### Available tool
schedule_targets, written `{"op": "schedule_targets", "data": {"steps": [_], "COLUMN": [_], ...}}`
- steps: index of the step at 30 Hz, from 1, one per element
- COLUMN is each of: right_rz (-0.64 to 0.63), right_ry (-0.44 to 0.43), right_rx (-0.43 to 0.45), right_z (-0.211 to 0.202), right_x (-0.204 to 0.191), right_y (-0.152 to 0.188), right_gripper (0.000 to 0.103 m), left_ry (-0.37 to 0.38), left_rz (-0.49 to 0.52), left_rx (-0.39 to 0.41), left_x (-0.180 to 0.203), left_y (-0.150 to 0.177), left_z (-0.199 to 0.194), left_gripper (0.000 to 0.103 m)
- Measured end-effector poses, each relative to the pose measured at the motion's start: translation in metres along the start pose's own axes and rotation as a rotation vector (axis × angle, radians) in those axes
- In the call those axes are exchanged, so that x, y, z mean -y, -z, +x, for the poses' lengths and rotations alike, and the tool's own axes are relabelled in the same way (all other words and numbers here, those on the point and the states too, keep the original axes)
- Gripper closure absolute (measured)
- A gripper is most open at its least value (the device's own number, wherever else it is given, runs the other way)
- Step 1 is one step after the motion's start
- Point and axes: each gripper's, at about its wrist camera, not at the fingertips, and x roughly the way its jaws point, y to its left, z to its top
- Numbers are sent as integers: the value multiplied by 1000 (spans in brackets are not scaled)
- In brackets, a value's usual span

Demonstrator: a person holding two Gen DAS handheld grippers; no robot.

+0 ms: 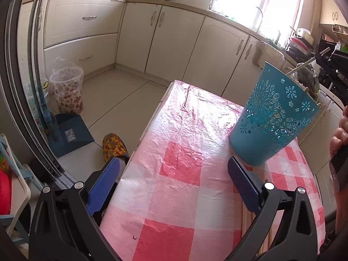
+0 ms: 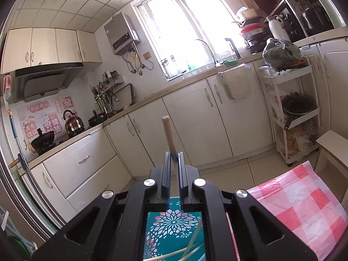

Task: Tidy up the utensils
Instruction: 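Carry the stick over the blue basket and open the right gripper, then move the open right gripper back to the remaining sticks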

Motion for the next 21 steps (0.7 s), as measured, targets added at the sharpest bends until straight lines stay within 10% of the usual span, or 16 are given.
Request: {"op": "schedule_targets", "data": {"steps": [11, 21], "right_rz": [-38, -66], "right_ry": [-66, -36], "right_rx": [76, -92], "right_z": [-32, -10], "right_x": [-21, -9], "right_y": [-37, 7], "right_gripper": [95, 95], "left_ry": [-9, -4], "left_rz": [2, -6], "left_rx": [-4, -5], "left_x": [1, 1], "left_y": [0, -1], "left_z": [1, 2], "left_gripper": [8, 8]}}
